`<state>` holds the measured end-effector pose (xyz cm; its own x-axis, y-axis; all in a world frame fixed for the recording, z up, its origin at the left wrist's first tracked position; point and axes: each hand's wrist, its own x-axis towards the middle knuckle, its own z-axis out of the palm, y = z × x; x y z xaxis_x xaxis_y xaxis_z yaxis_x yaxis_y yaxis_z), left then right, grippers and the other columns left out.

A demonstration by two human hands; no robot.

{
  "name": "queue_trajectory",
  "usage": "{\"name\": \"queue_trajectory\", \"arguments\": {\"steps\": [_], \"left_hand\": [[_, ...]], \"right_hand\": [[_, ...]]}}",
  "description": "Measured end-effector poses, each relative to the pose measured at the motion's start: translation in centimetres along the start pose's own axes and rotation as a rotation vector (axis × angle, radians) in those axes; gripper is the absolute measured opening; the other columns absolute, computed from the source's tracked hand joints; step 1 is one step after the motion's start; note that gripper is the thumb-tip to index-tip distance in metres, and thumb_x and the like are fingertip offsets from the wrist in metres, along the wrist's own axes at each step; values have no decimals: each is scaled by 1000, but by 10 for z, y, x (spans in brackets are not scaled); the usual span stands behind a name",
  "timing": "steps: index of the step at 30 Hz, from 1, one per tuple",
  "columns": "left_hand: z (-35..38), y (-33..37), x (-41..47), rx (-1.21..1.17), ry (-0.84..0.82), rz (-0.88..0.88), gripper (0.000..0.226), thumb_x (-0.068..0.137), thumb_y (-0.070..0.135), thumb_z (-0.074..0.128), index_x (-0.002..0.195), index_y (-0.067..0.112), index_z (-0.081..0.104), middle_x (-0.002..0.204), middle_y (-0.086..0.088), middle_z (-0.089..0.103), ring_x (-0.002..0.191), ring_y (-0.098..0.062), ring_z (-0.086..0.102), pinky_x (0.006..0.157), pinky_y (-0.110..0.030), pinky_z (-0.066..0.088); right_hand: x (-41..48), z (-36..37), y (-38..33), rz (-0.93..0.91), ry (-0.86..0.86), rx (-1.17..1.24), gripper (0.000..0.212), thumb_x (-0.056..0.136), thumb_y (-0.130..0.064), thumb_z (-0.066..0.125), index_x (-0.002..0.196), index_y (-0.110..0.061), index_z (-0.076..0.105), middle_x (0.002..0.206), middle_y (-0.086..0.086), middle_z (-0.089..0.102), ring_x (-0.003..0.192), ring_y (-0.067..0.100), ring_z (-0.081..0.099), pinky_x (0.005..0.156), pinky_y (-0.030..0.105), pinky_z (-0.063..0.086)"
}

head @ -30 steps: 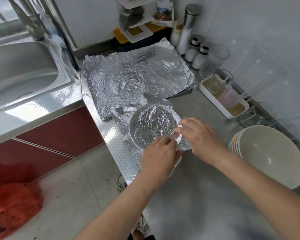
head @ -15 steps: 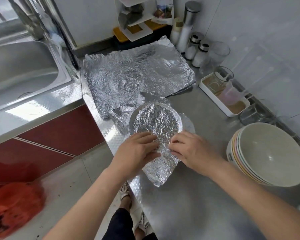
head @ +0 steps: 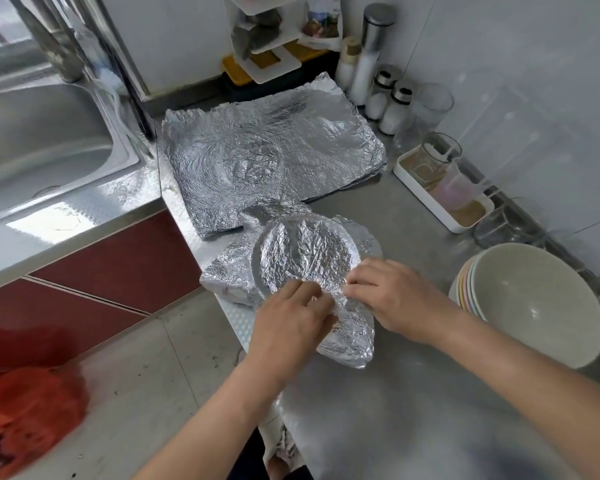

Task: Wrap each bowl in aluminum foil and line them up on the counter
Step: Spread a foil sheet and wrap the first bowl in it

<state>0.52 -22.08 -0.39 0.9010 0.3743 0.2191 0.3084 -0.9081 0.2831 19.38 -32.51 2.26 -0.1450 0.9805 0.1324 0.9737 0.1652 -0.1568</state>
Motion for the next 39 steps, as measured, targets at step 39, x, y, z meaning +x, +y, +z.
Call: {"name": "queue_trajectory", "arguments": {"steps": [39], "left_hand": [[22,5,4,77,192,187,27,82,16,72,61,16,56,57,1,49,50,-18,44,43,-30,40]], "right_hand": [[-1,24,-4,-218,126,-172,17,91,4,51,88,-6,64,85,8,60,76,26,56,66,35,51]]}}
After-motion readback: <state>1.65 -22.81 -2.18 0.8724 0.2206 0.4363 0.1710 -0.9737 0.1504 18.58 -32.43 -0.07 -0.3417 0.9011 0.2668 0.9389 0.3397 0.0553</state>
